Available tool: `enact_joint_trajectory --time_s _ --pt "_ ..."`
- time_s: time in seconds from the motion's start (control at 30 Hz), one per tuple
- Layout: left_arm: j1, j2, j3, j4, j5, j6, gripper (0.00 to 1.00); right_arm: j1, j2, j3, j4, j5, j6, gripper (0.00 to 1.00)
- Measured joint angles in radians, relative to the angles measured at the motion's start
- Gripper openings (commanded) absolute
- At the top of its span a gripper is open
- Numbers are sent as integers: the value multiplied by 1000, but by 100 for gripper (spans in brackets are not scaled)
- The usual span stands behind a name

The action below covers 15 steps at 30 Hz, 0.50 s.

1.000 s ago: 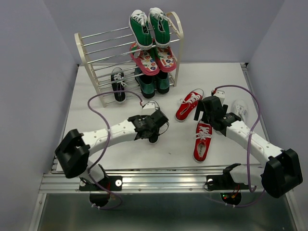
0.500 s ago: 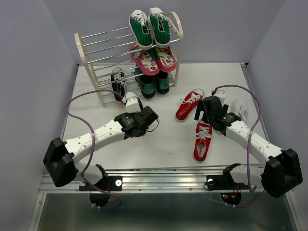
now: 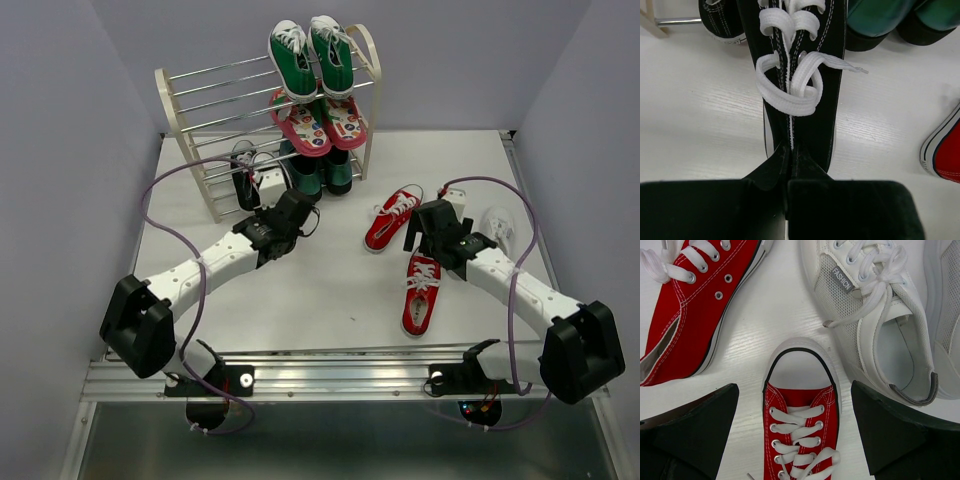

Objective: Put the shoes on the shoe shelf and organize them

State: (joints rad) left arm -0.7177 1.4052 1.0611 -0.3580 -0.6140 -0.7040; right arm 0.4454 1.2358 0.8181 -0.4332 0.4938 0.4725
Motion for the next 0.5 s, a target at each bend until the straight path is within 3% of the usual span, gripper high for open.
enact_joint_trajectory --time_s 0.3,0.5 --pt "39 85 18 129 37 160 0 0 11 0 0 7 -6 100" --pt "66 121 37 130 75 214 0 0 14 0 0 15 -6 100"
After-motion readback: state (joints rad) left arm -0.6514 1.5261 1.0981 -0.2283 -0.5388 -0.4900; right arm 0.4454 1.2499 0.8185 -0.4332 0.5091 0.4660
